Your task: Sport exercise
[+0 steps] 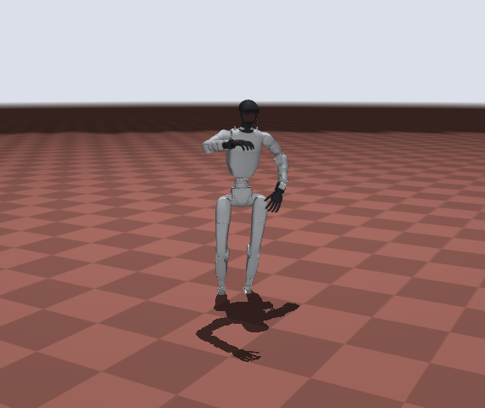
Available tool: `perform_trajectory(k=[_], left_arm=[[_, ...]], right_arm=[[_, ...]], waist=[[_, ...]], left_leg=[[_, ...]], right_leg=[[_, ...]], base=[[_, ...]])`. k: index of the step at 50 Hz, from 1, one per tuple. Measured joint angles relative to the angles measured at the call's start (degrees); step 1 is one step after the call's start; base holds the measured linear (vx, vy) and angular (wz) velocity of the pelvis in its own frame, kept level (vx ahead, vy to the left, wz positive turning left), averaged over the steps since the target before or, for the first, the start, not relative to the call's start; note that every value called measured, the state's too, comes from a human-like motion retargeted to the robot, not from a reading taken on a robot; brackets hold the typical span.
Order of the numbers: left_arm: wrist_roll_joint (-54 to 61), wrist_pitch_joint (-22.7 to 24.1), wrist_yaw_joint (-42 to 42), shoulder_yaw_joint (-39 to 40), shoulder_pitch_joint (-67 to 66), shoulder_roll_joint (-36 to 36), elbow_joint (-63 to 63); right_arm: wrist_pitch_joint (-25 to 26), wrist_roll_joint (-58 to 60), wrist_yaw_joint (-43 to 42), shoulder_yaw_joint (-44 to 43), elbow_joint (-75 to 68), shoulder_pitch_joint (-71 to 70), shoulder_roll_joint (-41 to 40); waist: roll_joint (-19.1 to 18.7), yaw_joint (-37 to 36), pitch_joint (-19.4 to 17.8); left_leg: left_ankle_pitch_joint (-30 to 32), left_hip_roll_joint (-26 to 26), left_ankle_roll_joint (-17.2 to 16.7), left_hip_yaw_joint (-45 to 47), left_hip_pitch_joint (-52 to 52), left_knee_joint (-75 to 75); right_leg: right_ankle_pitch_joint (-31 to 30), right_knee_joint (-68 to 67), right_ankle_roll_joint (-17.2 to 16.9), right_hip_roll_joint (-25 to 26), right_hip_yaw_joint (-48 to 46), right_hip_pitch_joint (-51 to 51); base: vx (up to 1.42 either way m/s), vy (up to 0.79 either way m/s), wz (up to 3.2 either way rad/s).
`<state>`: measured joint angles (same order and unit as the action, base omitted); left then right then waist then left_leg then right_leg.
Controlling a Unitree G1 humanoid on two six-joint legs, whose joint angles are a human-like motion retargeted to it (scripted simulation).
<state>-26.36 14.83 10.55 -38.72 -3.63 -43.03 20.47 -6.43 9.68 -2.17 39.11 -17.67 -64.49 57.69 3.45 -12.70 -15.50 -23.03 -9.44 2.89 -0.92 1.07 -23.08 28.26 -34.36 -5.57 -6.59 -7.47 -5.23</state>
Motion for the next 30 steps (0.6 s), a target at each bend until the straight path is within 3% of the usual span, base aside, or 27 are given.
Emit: perform_trajectory(k=[3, 5, 10, 16, 20, 30], left_arm=[[-1.0, -0.4, -1.3, 2.9, 0.1, 2.3, -0.8], [-2.2, -0.9, -2.3, 4.4, 0.4, 2.8, -0.8], [-4.0, -2.5, -6.9, 3.6, 5.7, 7.8, 4.4], [0.2, -3.3, -12.5, 1.1, 15.8, 15.2, 11.8], [6.7, -2.4, -14.7, -0.3, 22.3, 19.4, 14.2], [13.8, -0.5, -13.3, -3.9, 23.1, 23.0, 12.5]], right_arm=[[-2.0, -2.0, 0.3, -2.2, 8.7, 6.7, -0.9], [-2.0, -3.0, 2.4, -9.4, 18.2, 19.7, -2.4], [-2.6, -5.0, 7.8, -13.7, 19.7, 43.6, -11.2], [-0.8, -3.7, 11.3, -9.8, 1.2, 58.2, -22.1], [-0.4, -2.2, 10.8, -6.5, -15.8, 60.3, -29.1], [-0.6, -0.7, 9.2, -1.1, -29.7, 56.2, -32.6]], waist=[[-0.6, 3.4, -0.3], [-0.1, 5.5, 0.6], [0.5, 10.9, 0.3], [0.1, 15.4, -0.2], [-1.4, 16.7, -0.1], [-2.1, 15.8, -0.2]], left_leg=[[-0.8, -0.4, 0.2, 0.3, 0.1, -0.9], [0.2, -0.2, 0.3, 0.2, -1.2, 2.1], [0.0, -0.5, 0.9, 1.0, -3.6, 3.3], [-1.0, 0.0, 1.1, 2.2, -6.0, 3.6], [-1.5, 1.5, 0.7, 2.7, -7.0, 4.4], [-4.2, 3.8, 0.2, 3.8, -5.8, -1.6]], right_leg=[[1.2, -1.9, 0.0, -0.3, 0.9, -0.6], [0.9, -0.6, 0.2, 0.3, 1.4, -0.3], [2.1, -2.5, 0.4, 0.4, 3.4, 0.3], [3.0, -2.0, 0.8, 1.0, 4.6, 2.4], [2.0, 1.6, 1.1, 2.6, 4.4, 4.5], [0.8, 4.8, 1.0, 4.6, 4.2, 7.5]], base=[[0.0, 0.0, 0.0], [0.03, 0.0, -0.06], [0.01, -0.01, -0.08], [0.01, -0.03, -0.19], [0.0, 0.0, 0.0], [0.0, 0.0, 0.0]])
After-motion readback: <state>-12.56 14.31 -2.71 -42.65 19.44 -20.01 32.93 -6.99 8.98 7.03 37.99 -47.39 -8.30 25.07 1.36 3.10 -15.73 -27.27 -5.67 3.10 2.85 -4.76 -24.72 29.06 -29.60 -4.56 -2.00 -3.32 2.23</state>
